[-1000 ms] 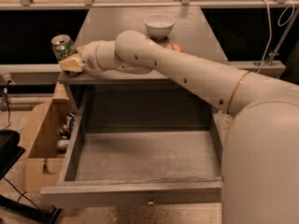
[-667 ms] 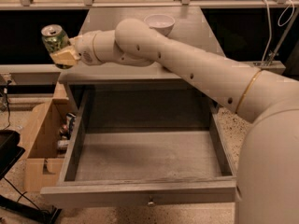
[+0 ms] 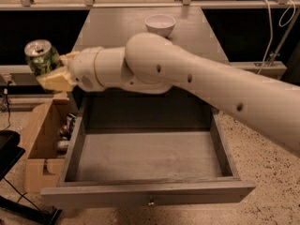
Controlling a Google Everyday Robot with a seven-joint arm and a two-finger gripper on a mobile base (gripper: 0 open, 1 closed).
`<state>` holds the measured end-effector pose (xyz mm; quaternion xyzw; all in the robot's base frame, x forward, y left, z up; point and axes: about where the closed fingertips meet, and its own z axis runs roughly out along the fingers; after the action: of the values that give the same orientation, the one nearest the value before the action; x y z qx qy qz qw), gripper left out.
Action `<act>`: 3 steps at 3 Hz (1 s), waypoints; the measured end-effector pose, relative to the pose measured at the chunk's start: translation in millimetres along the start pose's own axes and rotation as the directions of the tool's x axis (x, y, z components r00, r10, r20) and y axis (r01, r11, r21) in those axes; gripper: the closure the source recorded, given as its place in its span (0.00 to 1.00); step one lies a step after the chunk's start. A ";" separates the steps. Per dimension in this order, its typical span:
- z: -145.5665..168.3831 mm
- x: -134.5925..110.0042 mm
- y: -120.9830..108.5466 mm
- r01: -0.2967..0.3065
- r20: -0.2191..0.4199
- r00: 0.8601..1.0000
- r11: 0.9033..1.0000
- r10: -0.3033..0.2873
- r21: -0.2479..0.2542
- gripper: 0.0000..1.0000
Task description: Place green can into top drawer
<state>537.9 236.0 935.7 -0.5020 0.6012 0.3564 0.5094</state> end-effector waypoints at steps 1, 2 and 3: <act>-24.0 57.0 61.1 -0.075 -0.044 0.996 0.994 0.072 -0.081 1.00; -69.4 134.0 65.5 -0.172 -0.094 0.982 0.984 0.166 -0.054 1.00; -95.5 200.8 44.2 -0.223 -0.111 0.969 0.975 0.220 -0.016 1.00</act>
Offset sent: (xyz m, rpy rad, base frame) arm -0.0804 -0.1770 -0.2216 -0.0680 0.3487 -0.0811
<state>475.5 108.7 758.8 -0.4574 0.6752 0.3917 0.4260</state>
